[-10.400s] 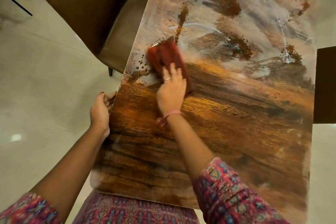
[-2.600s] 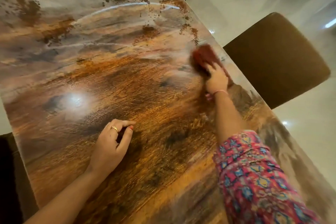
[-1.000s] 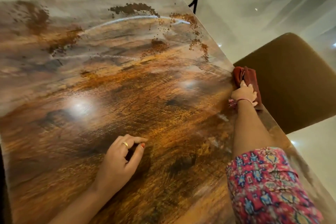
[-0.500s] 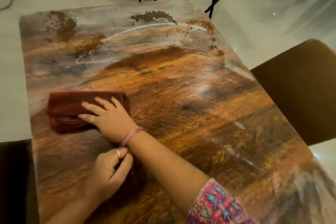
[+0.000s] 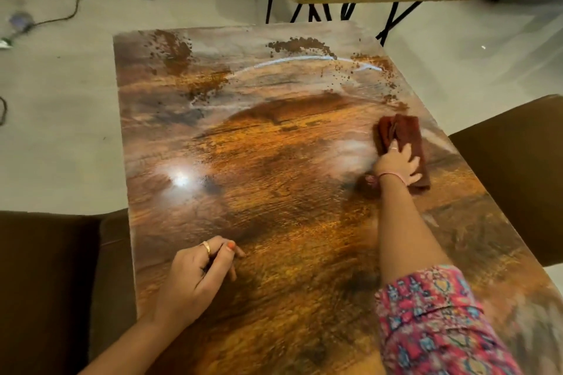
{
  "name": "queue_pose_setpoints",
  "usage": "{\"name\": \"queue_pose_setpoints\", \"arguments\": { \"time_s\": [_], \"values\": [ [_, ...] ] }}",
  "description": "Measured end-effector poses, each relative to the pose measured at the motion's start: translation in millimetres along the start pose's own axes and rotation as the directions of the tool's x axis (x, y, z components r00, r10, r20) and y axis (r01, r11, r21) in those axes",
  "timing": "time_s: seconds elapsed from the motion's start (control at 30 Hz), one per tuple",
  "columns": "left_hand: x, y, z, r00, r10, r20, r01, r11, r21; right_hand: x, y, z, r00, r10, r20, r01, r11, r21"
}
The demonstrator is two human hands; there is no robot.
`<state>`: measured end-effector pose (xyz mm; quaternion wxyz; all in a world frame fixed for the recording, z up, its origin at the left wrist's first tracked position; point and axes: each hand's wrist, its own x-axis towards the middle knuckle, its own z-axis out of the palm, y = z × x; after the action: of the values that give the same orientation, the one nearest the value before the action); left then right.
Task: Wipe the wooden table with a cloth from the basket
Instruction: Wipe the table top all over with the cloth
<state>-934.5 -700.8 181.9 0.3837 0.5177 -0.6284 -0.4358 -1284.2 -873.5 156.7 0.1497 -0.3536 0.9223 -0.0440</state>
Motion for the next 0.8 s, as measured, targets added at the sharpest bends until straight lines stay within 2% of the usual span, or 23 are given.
{"name": "queue_pose_setpoints", "arguments": {
  "time_s": [0.07,0.13,0.23,0.3,0.4,0.53,0.63,0.8],
  "values": [
    [-6,0,-4,1.0,-0.014,0.006,0.014,1.0,-0.02,-34,-31,15,0.999,-0.046,0.001,0.046,0.999,0.009],
    [-12,2,-8,1.0,-0.009,0.013,0.009,0.999,-0.043,-81,-66,36,0.974,-0.227,0.011,0.227,0.974,-0.016],
    [-19,10,-16,1.0,-0.017,0.015,0.018,0.997,-0.076,-167,-114,69,0.845,-0.531,0.07,0.534,0.844,-0.052],
    [-23,11,-25,0.999,-0.039,-0.002,0.038,0.993,-0.107,-223,-137,88,0.762,-0.638,0.109,0.645,0.763,-0.047],
    [-29,6,-53,0.988,-0.122,-0.09,0.103,0.977,-0.189,-283,-161,107,0.664,-0.717,0.211,0.733,0.68,0.004],
    [-38,-6,-100,0.956,-0.234,-0.177,0.178,0.942,-0.285,-331,-173,114,0.589,-0.736,0.334,0.779,0.627,0.005],
    [-39,-12,-138,0.94,-0.294,-0.174,0.226,0.917,-0.328,-364,-158,122,0.609,-0.717,0.339,0.761,0.648,0.003],
    [-36,-19,-218,0.927,-0.371,-0.045,0.319,0.848,-0.423,-413,-139,129,0.77,-0.594,0.232,0.629,0.768,-0.12]
  ]
}}
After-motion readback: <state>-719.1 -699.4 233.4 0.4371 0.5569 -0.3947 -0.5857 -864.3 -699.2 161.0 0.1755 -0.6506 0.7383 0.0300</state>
